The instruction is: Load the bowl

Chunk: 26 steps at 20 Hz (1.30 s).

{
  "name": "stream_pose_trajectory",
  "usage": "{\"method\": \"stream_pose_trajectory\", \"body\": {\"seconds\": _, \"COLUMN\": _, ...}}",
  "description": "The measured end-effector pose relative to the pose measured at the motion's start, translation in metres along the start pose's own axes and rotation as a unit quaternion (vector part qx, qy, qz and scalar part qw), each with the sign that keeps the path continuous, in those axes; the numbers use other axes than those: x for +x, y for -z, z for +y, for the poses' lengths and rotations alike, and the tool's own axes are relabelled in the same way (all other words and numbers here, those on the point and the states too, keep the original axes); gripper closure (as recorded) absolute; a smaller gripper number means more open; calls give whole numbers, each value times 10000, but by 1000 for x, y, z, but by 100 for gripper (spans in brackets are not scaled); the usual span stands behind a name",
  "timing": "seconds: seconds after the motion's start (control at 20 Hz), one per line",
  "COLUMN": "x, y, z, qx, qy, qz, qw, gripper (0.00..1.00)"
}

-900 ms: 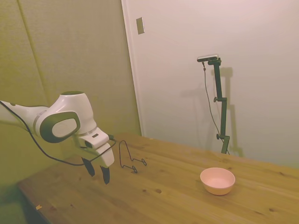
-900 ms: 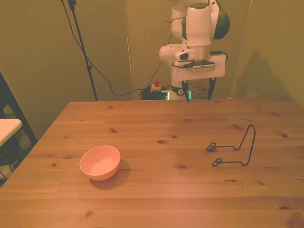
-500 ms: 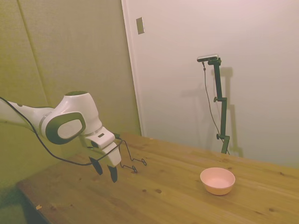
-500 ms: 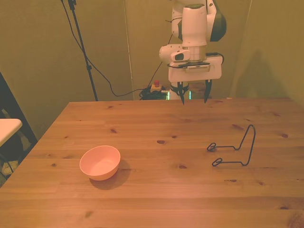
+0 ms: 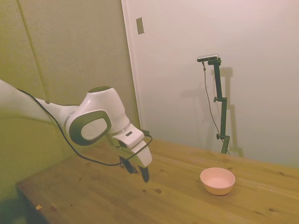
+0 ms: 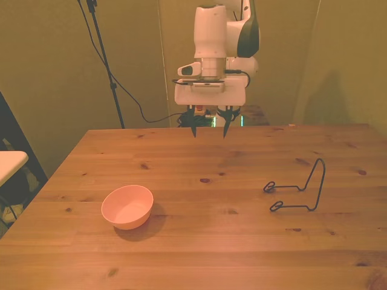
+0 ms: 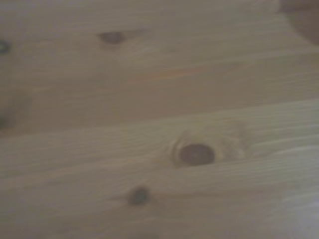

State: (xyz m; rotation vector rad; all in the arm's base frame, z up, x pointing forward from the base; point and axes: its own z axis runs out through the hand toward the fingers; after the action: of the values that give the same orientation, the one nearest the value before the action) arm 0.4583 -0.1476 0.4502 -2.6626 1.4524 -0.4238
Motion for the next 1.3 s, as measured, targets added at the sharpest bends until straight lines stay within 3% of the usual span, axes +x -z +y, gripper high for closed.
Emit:
{"method": "stream_pose_trajectory", "body": {"seconds": 0.45, "x": 64, "y": -10, "z": -13, "qx": 110, "qy": -167, "qz": 539, "qw": 9983, "gripper": 0}}
{"method": "stream_pose_trajectory", "body": {"seconds": 0.9, "x": 146, "y": -46, "z": -44, "qx": 173, "qy": -424, "qz": 880, "qw": 9951, "gripper": 0}}
{"method": "stream_pose_trajectory", "body": {"seconds": 1.3, "x": 181, "y": -91, "z": -59, "qx": -86, "qy": -447, "qz": 842, "qw": 9954, "gripper": 0}}
